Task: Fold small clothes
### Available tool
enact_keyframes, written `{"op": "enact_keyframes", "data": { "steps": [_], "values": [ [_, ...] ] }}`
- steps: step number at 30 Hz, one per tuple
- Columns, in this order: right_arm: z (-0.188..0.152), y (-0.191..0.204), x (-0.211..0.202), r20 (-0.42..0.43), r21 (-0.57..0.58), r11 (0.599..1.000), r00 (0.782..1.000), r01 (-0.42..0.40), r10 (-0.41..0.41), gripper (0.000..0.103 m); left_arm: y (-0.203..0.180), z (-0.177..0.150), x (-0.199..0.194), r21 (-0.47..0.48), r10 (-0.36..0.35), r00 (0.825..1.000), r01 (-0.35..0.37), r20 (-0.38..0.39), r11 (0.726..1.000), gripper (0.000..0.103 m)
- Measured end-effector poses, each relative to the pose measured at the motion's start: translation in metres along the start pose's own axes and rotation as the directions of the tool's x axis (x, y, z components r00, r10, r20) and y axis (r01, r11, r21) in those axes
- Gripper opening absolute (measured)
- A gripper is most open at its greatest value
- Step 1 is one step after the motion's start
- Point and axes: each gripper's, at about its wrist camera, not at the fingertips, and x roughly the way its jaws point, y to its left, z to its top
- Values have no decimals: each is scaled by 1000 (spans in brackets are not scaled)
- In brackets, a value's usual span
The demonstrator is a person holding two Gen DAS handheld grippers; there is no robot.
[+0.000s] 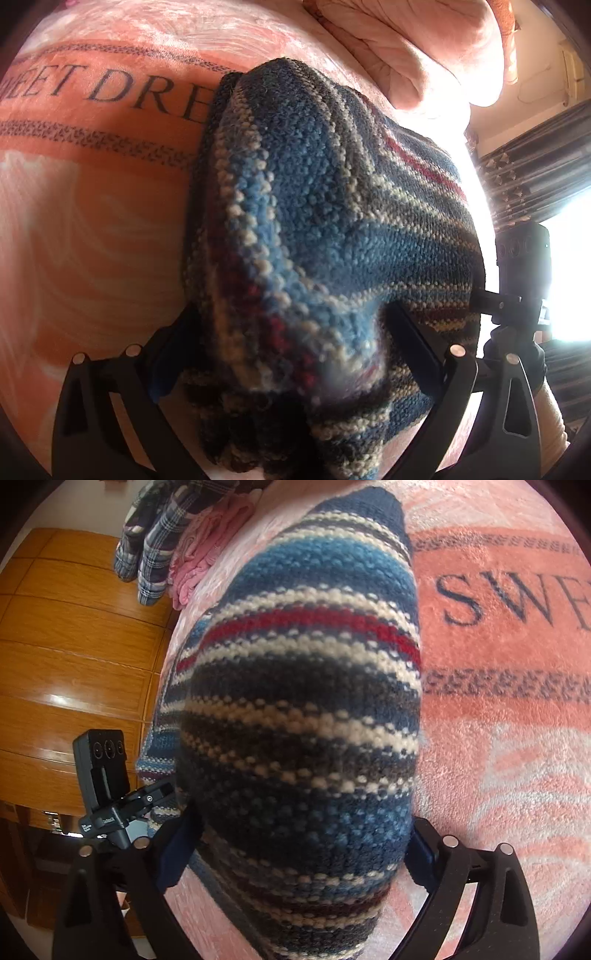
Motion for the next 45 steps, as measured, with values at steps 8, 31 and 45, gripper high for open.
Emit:
{"op": "enact_keyframes", "data": {
  "steps": [8,31,45],
  "values": [
    [-6,10,-37,35,-46,997,997,-67,68,57,-8,-10,-23,-25,-180,981,182,68,983,43],
    [-124,-91,-148,-35,-92,985,988,146,-150,60,-174,-126,61,68,-197,979,201,-62,977,48],
    [-156,-93,-159,-46,-46,975,974,219,-222,76,-199,-150,33,23,-22,999,22,-35,999,57]
  ]
}}
